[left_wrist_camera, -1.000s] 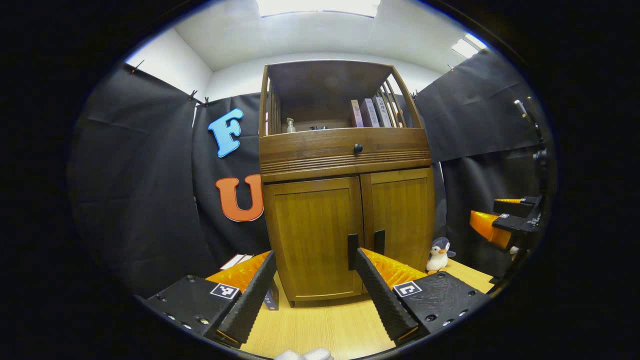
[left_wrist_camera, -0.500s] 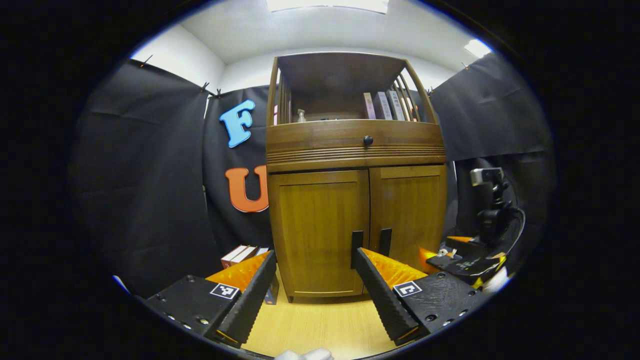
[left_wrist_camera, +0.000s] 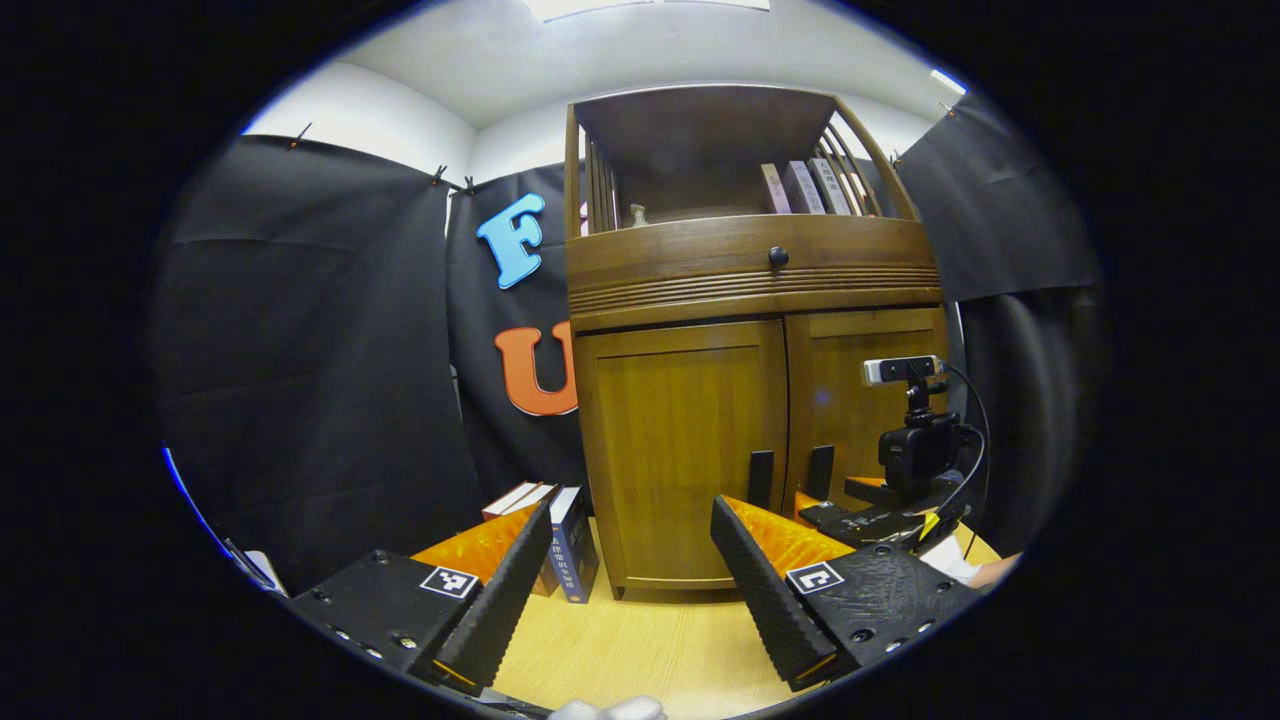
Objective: Open the right door of the double-door shoe cabinet with the right hand, and open the left door with the left hand.
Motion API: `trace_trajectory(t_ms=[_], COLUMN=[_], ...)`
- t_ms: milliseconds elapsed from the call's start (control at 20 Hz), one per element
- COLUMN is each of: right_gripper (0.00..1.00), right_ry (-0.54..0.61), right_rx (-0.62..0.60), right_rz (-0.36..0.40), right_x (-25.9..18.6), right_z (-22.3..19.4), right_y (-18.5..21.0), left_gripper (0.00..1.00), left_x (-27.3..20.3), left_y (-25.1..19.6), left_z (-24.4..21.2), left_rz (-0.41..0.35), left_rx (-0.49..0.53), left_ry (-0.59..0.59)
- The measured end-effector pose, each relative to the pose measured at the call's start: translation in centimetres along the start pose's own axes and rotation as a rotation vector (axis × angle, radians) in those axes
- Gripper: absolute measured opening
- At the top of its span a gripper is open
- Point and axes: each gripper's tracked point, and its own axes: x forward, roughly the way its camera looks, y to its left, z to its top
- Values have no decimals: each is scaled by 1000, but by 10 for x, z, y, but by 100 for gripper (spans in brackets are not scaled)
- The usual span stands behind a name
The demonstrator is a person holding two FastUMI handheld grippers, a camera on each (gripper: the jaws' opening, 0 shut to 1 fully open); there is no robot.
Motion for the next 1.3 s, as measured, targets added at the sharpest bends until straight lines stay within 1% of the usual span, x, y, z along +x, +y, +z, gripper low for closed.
trace_trajectory(t_ms=[50,100,150,200,250,300,400,450,500,650,750,900,1150,1300], right_gripper=[89,85,81,77,70,67,58,43,39,35,35,35,35,35], right_ry=[5,8,10,13,17,22,16,16,20,54,62,61,60,58], right_rx=[0,0,-3,-3,-1,3,13,16,18,31,22,2,5,11], right_rz=[-5,-3,-9,-16,-20,-39,-56,-61,-58,-14,5,-6,-14,-32], right_x=[5,7,9,13,16,17,19,20,17,7,-4,-25,-58,-79], right_z=[2,2,3,3,4,3,6,4,5,3,-2,-8,-15,-21], right_y=[2,3,4,4,5,4,5,4,3,6,5,3,-2,-9], left_gripper=[96,93,96,96,96,96,96,96,96,96,96,96,96,96], left_x=[1,1,1,0,0,0,-4,-6,-10,-19,-26,-34,-45,-53], left_y=[2,3,5,7,9,12,16,20,21,30,38,43,43,38], left_z=[0,0,0,-1,-1,-1,-1,-1,1,3,5,0,-4,-4], left_rz=[8,12,16,20,24,26,24,23,21,14,11,-7,-57,-89], left_rx=[-3,-4,-4,-2,1,2,-1,-2,-2,1,2,-9,-16,-16], left_ry=[2,2,1,-1,-3,-2,-5,-8,-15,-36,-47,-41,-44,-49])
